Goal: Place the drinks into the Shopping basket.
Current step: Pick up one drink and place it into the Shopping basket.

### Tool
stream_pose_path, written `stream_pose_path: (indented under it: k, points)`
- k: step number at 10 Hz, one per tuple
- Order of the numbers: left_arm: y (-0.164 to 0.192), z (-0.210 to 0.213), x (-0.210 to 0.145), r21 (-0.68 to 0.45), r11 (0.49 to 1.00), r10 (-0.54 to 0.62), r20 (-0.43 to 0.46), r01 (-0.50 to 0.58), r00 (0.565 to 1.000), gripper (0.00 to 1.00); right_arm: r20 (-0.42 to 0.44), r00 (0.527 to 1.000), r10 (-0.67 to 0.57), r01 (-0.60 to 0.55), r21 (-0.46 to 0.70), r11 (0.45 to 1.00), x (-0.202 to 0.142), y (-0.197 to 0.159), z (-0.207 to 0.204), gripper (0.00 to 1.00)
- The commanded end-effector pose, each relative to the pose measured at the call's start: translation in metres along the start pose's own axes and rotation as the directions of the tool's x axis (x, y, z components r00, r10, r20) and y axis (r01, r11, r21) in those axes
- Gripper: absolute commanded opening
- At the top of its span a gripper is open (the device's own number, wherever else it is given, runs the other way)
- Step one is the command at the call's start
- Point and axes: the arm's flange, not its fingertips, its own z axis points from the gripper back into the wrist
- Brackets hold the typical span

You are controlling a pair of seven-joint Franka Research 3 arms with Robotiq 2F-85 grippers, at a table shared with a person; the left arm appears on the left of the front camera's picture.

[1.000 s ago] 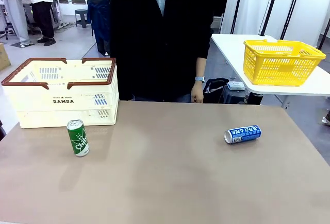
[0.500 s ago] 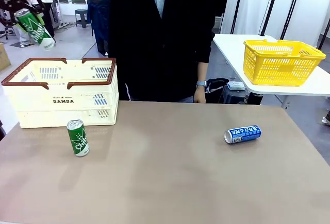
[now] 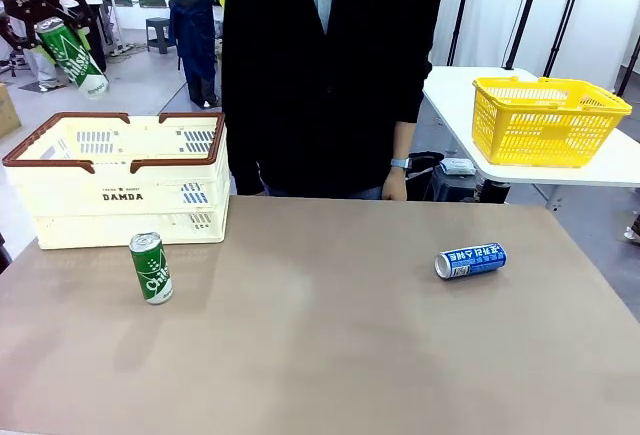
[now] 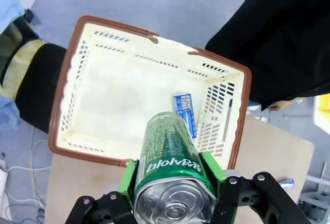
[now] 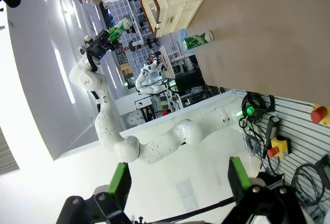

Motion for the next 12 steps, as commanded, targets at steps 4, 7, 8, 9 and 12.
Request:
stream_pose_path:
  k: [4, 7, 8, 9, 12]
  points:
    - [-0.008, -0.069, 0.007, 0.001, 1.000, -0.026, 0.007, 0.026, 1.000, 0.00, -0.007, 1.000, 0.022, -0.022, -0.009, 1.000, -0.001, 0.000, 0.004, 1.00]
    - [-0.007, -0.135, -0.018, 0.054, 0.997, -0.054, -0.018, 0.055, 0.998, 0.00, -0.007, 1.000, 0.022, -0.022, -0.009, 1.000, -0.001, 0.000, 0.004, 1.00]
    - [-0.010, -0.159, -0.020, 0.071, 0.995, -0.065, -0.012, 0.066, 0.998, 0.00, -0.007, 1.000, 0.022, -0.022, -0.009, 1.000, -0.001, 0.000, 0.004, 1.00]
    - [-0.011, -0.177, -0.022, 0.086, 0.992, -0.087, -0.057, 0.092, 0.995, 0.00, -0.007, 1.000, 0.022, -0.022, -0.009, 1.000, -0.001, 0.000, 0.004, 1.00]
    - [-0.016, -0.231, -0.026, 0.153, 0.968, -0.184, -0.096, 0.197, 0.978, 0.00, -0.007, 1.000, 0.022, -0.022, -0.009, 1.000, -0.001, 0.000, 0.004, 1.00]
